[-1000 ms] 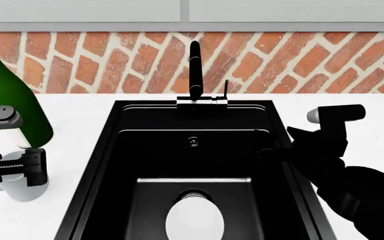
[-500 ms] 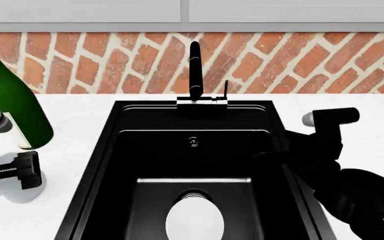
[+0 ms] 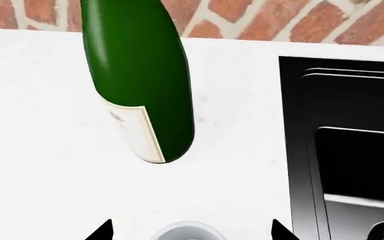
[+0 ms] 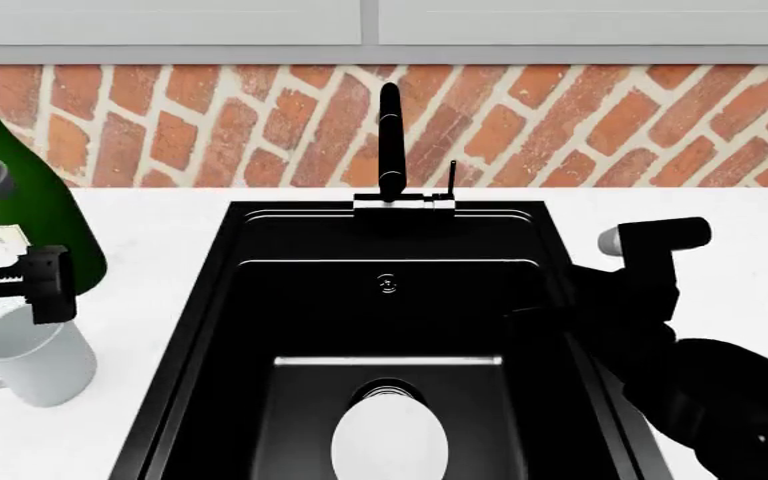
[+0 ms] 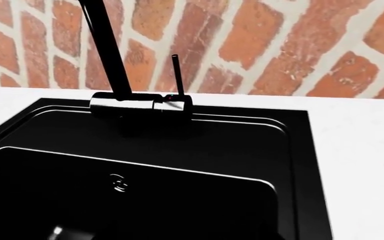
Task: Pick the cup and bowl from the sink and place them on the counter for drying.
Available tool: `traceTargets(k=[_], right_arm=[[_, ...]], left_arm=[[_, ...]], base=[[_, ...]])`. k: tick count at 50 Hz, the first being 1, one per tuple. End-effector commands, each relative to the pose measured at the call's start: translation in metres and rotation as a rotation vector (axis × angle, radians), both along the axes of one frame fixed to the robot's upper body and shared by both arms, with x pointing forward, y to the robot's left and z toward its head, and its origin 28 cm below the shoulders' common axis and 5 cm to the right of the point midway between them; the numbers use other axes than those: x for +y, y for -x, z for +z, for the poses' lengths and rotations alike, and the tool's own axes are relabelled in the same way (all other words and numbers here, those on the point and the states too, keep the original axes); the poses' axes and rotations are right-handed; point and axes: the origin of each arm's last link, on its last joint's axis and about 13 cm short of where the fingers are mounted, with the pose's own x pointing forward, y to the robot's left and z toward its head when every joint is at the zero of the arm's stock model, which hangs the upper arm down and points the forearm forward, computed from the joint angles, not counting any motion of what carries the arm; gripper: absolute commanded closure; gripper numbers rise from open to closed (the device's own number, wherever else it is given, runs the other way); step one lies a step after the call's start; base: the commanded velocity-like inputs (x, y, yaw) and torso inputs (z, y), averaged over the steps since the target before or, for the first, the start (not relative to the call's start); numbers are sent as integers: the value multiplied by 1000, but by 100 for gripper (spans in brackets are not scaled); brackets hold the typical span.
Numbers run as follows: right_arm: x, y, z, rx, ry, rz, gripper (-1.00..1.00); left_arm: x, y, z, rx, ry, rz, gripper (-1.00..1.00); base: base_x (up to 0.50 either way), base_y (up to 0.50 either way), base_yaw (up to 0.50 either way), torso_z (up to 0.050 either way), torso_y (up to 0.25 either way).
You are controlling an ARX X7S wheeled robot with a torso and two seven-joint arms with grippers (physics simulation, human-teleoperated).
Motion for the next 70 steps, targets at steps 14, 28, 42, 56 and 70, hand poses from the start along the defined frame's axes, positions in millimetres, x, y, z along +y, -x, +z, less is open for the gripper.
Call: traceTargets(k=[14,28,42,56,70], right_arm=[[4,-2,2,27,29,42,-100],[15,-3,2,201,140,157,-100],[26,-3,13,278,173,256,-100],[37,-29,-18,444,154,348,-100],[51,-58,-23,497,202,372,-100]], left_arm=[[-28,6,29,-157,-14,-116,-100],[-53,8,20,-186,-12,-217,-100],[-73,4,14,-206,-16,-336,-100],[-77,-4,-1,-194,12,-363,-100],[-80,-4,-16,-244,44,-392,-100]], base=[[0,0,0,0,0],[0,0,0,0,0],[0,0,0,0,0],[0,0,0,0,0],[0,0,0,0,0]])
